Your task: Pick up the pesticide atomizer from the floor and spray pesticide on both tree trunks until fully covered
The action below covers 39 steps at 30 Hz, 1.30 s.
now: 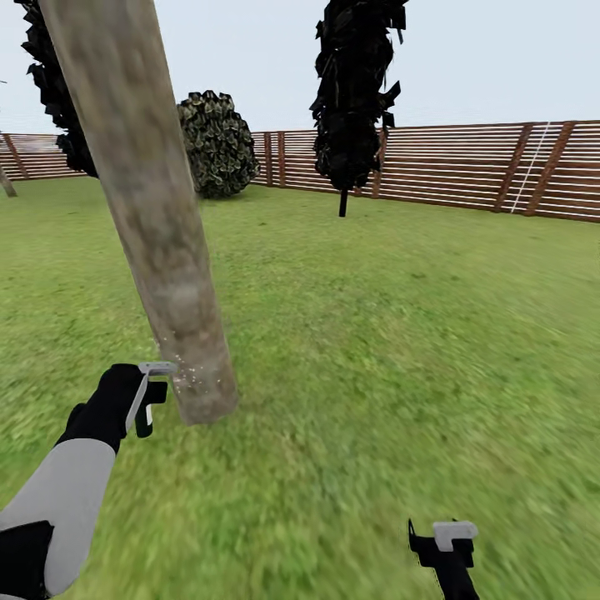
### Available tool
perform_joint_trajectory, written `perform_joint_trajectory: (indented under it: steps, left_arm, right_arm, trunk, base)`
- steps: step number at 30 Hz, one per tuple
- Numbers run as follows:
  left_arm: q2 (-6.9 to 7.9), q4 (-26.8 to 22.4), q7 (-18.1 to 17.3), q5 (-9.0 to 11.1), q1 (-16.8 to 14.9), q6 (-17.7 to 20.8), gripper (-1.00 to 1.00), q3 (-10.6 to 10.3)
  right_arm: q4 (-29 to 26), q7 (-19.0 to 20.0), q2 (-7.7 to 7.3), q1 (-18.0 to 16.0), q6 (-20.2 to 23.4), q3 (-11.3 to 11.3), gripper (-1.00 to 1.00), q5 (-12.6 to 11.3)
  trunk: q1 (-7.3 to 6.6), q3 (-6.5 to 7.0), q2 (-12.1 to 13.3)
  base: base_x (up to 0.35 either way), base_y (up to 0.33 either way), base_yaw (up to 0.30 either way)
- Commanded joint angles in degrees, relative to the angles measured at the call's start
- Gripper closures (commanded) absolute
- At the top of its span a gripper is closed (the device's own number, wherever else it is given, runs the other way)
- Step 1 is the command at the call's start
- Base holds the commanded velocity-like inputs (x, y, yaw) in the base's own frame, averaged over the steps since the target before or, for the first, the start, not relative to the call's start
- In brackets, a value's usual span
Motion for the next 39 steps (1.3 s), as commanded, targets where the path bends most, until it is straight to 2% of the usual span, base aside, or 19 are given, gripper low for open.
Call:
perform_joint_trajectory:
  steps: [1, 14, 22, 27, 30, 33, 34, 37, 39]
  left_arm:
    - [-0.02, -0.07, -0.13, -0.28, -0.06, 0.26, 1.0, 0.08]
    - [0.04, -0.07, -0.11, -0.37, -0.04, 0.26, 1.0, 0.06]
    - [0.18, -0.07, -0.11, -0.45, -0.04, 0.26, 1.0, 0.13]
    - [0.97, -0.07, -0.11, -0.53, -0.12, 0.26, 1.0, 0.3]
    - [2.53, -0.07, -0.11, -0.54, 0.0, 0.26, 1.0, 0.64]
    - [2.86, -0.07, -0.11, -0.54, 0.04, 0.26, 1.0, 0.72]
    - [2.87, -0.07, -0.11, -0.54, 0.04, 0.22, 1.0, 0.7]
    - [0.93, 0.04, -0.03, -0.27, -0.03, 0.13, 1.0, 0.29]
    - [0.5, 0.01, -0.02, -0.34, -0.31, 0.16, 1.0, 0.27]
  right_arm:
    - [0.01, -0.25, 0.0, -0.02, -0.06, 0.49, -1.0, -0.27]
    - [0.01, -0.17, 0.0, -0.02, -0.06, 0.49, -1.0, -0.24]
    - [0.01, -0.17, 0.01, -0.02, -0.06, 0.49, -1.0, -0.25]
    - [0.01, -0.17, 0.01, -0.02, -0.06, 0.49, -1.0, -0.26]
    - [0.01, -0.17, 0.01, -0.02, -0.06, 0.49, -1.0, -0.25]
    - [0.01, -0.17, 0.01, -0.02, -0.06, 0.49, -1.0, -0.25]
    - [0.01, -0.17, 0.01, -0.02, -0.06, 0.49, -1.0, -0.23]
    - [0.01, -0.17, 0.01, -0.02, -0.06, 0.49, -1.0, -0.25]
    - [0.01, -0.17, 0.01, -0.02, -0.06, 0.49, -1.0, -0.26]
  trunk:
    - [-0.01, -0.05, -0.02]
    - [-0.01, -0.05, -0.02]
    - [-0.01, -0.05, -0.02]
    - [-0.01, -0.05, -0.02]
    - [-0.01, -0.05, -0.02]
    - [-0.01, -0.05, -0.02]
    - [-0.01, -0.05, -0.02]
    - [-0.01, -0.05, -0.02]
    - [-0.01, -0.05, -0.02]
  base:
    - [0.103, -0.265, 0.0]
    - [0.18, -0.229, 0.0]
    - [0.024, -0.271, 0.0]
    - [0.001, -0.275, 0.128]
    - [0.115, -0.256, 0.267]
    - [0.201, -0.221, 0.276]
    - [0.221, -0.209, 0.277]
    - [0.211, -0.205, 0.061]
    - [0.187, -0.217, 0.007]
